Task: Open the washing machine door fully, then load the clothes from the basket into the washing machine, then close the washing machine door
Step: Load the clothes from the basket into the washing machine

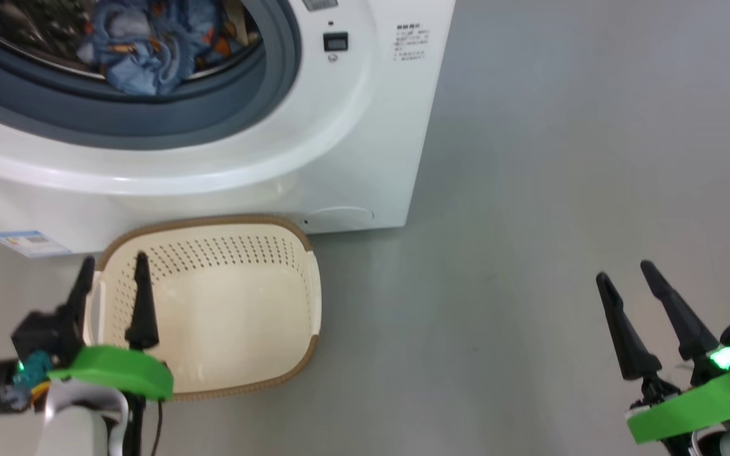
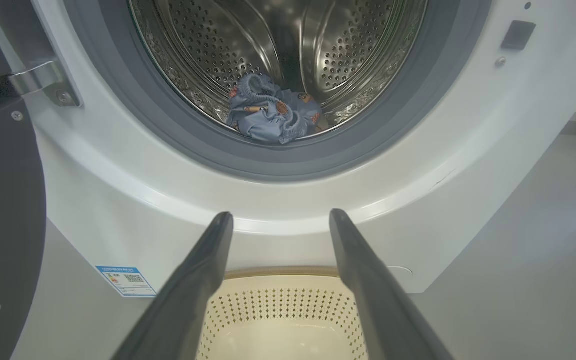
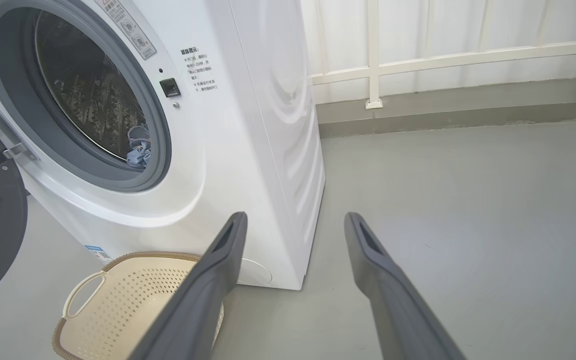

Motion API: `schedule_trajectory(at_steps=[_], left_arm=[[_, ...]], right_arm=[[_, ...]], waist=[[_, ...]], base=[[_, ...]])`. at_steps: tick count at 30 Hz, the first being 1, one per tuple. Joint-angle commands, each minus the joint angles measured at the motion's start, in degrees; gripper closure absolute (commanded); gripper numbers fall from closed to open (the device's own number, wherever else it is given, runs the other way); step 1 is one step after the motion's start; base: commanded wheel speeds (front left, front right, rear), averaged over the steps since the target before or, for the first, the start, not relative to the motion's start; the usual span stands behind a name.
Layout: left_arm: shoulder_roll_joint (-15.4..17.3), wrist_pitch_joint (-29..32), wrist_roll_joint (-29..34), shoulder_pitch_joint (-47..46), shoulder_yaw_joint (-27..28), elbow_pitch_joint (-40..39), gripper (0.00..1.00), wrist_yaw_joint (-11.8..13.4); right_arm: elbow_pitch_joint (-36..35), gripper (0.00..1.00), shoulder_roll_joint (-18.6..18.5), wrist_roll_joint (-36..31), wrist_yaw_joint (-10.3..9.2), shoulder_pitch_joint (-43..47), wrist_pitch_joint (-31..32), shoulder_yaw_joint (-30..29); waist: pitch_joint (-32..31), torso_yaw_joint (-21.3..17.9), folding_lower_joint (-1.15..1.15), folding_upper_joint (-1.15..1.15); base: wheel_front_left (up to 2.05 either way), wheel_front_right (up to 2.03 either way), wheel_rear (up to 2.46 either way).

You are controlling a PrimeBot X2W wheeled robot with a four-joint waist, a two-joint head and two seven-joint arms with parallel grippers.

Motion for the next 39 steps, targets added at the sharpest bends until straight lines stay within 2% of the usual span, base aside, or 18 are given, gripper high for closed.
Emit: schedule_trajectory(at_steps=[1, 13, 21, 39], left_arm=[[1.66, -0.15, -0.39, 1.47, 1.32, -1.75, 0.0, 0.34], [1.66, -0.15, -0.53, 13.66, 1.82, -5.69, 0.0, 0.4], [1.66, -0.15, -0.99, 20.01, 3.7, -8.43, 0.0, -0.72], [1.65, -0.15, -0.8, 21.41, 3.96, -9.27, 0.0, -0.49]], right_arm=[[-1.04, 0.0, -1.27, -0.53, 0.17, 1.5, -0.27, 0.76], [-0.21, 0.0, -0.59, -1.11, 0.17, 8.3, -0.27, -0.27], [-0.09, 0.0, -0.05, -1.49, 0.17, 11.41, -0.27, -1.32], [-0.2, 0.0, 0.45, -1.74, 0.17, 12.12, -0.27, -1.84]], waist=[[-3.37, 0.77, 0.01, 0.0], [-10.93, 0.95, 0.01, 0.0], [-13.92, 0.83, 0.01, 0.0], [-14.86, 0.89, 0.01, 0.0]], base=[[0.0, 0.0, 0.0], [0.0, 0.0, 0.0], [0.0, 0.0, 0.0], [0.0, 0.0, 0.0]])
